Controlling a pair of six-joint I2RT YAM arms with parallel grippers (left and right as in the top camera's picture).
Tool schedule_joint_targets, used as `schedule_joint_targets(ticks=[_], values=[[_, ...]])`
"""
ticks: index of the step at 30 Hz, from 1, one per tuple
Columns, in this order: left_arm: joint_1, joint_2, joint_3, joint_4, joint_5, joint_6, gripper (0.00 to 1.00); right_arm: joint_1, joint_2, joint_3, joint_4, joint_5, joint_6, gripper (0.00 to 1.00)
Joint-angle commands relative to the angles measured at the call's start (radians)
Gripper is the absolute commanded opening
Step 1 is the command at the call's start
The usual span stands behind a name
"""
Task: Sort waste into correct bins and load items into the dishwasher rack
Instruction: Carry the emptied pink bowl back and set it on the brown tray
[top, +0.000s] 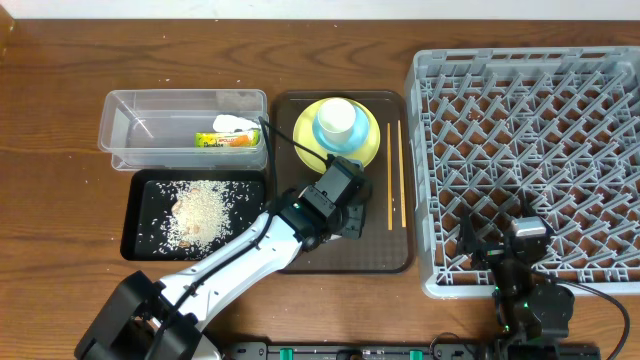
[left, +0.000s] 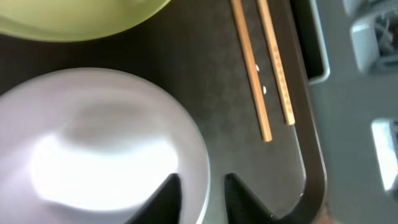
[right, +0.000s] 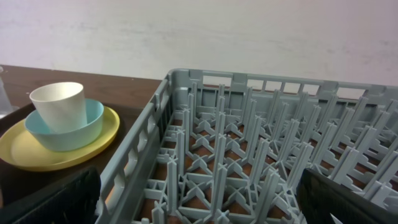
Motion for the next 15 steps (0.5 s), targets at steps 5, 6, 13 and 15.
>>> schedule_joint_targets(ticks=[5,6,13,15], values=[[0.017,-0.013,0.029,0.037,-0.029,-0.006,0.52,0.01,-0.002,-0.001,-0.004,0.003,-0.008,0.99],[0.025,-0.022,0.035,0.036,-0.035,-0.006,0.53,0.01,-0.002,-0.001,-0.004,0.003,-0.008,0.99],[0.188,-0.189,0.053,0.028,-0.038,-0.006,0.55,0.01,-0.002,-0.001,-0.004,0.002,-0.008,0.99],[0.268,-0.257,0.053,0.006,-0.038,-0.006,0.56,0.01,-0.002,-0.001,-0.004,0.002,-0.008,0.99]])
